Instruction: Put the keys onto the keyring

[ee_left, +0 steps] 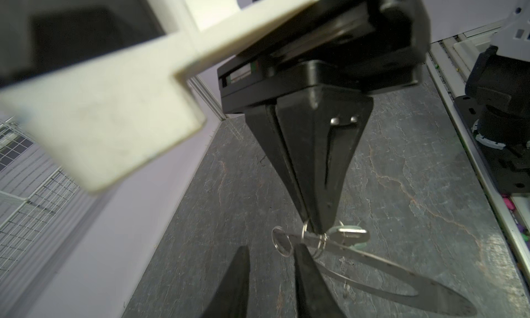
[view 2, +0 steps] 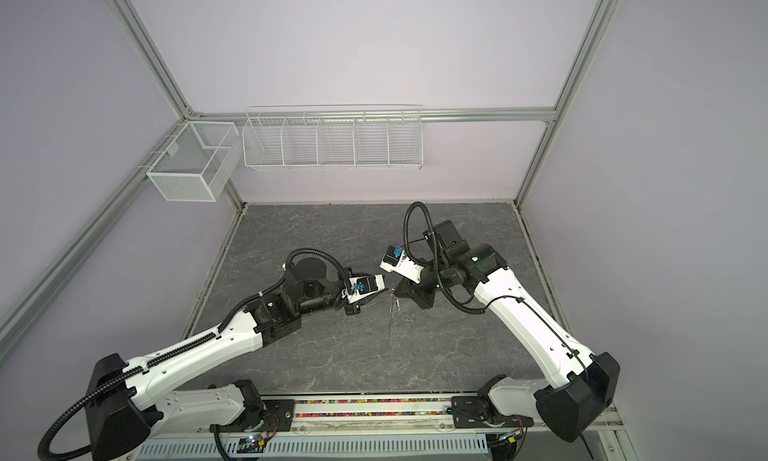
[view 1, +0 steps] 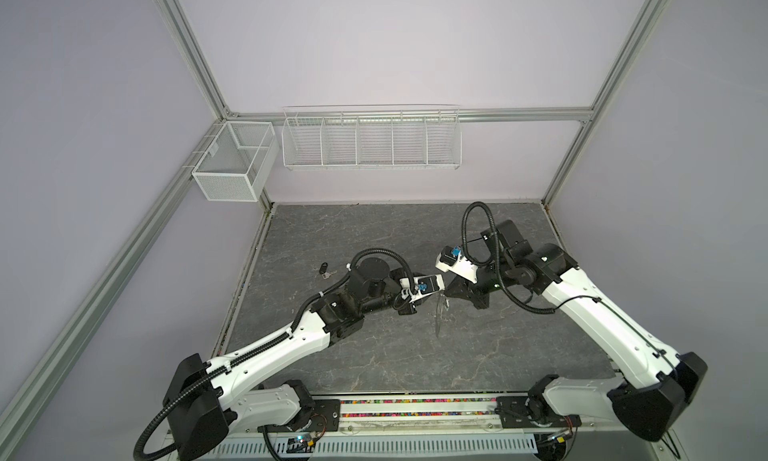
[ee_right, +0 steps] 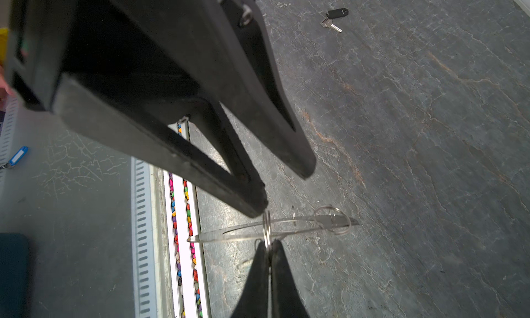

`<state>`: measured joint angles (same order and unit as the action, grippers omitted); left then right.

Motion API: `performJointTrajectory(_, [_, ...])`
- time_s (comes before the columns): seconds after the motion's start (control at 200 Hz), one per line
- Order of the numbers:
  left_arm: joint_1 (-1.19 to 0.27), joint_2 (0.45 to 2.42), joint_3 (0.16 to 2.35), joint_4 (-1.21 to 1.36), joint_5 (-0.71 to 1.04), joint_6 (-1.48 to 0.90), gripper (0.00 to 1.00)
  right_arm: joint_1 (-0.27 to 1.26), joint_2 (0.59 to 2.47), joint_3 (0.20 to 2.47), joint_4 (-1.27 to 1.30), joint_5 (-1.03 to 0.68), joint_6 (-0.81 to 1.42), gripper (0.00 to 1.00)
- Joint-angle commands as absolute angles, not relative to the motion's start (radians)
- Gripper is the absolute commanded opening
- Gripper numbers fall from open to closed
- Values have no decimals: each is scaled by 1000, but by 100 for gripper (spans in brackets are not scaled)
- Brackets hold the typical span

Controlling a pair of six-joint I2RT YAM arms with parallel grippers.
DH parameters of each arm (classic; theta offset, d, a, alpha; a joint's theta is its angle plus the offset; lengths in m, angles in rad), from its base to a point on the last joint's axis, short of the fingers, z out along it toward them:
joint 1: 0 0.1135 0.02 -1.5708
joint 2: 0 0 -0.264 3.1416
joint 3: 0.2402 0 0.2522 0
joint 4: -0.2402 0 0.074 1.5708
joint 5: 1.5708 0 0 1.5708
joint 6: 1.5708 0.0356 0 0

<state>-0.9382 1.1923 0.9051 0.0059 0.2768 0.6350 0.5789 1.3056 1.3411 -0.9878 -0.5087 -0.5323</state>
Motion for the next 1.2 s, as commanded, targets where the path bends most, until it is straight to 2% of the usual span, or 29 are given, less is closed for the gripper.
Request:
performJointTrajectory(0.0, [-946, 1215, 943, -24, 287, 661, 26, 590, 1311, 1364, -999, -523, -566, 7])
performJointTrajectory(0.82, [-950, 1221, 971, -97, 354, 644, 28, 597, 1298, 1350, -965, -453, -571, 7])
performJointTrajectory(1.07, [-950, 1275, 1001, -96, 365, 649, 26, 598, 1278, 1339, -935, -475, -569, 7])
performJointTrajectory(1.199, [-950, 1290, 1005, -93, 364, 651, 21, 606, 1272, 1336, -939, -477, -573, 7])
